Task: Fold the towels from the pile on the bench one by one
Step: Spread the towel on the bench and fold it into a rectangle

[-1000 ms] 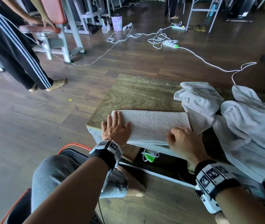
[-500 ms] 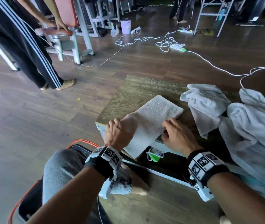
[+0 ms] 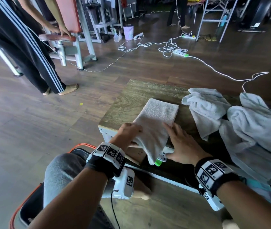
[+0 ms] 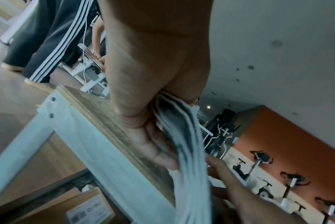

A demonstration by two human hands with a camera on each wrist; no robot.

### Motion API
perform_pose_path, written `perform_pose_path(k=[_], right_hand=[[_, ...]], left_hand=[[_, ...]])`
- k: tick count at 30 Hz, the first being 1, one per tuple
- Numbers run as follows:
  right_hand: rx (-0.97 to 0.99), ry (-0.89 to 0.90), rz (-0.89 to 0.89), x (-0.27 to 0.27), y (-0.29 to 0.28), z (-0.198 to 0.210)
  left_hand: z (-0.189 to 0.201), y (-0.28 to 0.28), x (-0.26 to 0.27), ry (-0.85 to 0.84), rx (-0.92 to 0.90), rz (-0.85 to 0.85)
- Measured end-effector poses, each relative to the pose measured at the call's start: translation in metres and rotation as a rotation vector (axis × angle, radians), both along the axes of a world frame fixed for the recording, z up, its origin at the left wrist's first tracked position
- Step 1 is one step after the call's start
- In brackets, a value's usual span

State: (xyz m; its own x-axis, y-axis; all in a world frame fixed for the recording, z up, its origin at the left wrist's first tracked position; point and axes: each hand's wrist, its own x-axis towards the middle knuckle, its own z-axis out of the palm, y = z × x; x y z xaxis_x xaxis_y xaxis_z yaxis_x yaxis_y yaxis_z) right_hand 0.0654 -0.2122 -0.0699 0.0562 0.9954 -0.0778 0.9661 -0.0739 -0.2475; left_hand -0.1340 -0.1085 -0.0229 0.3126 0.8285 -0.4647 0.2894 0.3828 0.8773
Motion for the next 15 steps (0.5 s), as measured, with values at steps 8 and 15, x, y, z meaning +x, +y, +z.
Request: perform_pose_path(k=[8,15], right_hand=[[0.444,0.526,-0.011,-0.010,-0.011,0.003],[0.349,0.754,-0.222,0.010,-0.019,0.015]], left_hand=[[0.030,-0.008,0.025,-0.352,-0.133,0.012],[-0.010,0.009,0.005,-0.026,0.244,-0.087]])
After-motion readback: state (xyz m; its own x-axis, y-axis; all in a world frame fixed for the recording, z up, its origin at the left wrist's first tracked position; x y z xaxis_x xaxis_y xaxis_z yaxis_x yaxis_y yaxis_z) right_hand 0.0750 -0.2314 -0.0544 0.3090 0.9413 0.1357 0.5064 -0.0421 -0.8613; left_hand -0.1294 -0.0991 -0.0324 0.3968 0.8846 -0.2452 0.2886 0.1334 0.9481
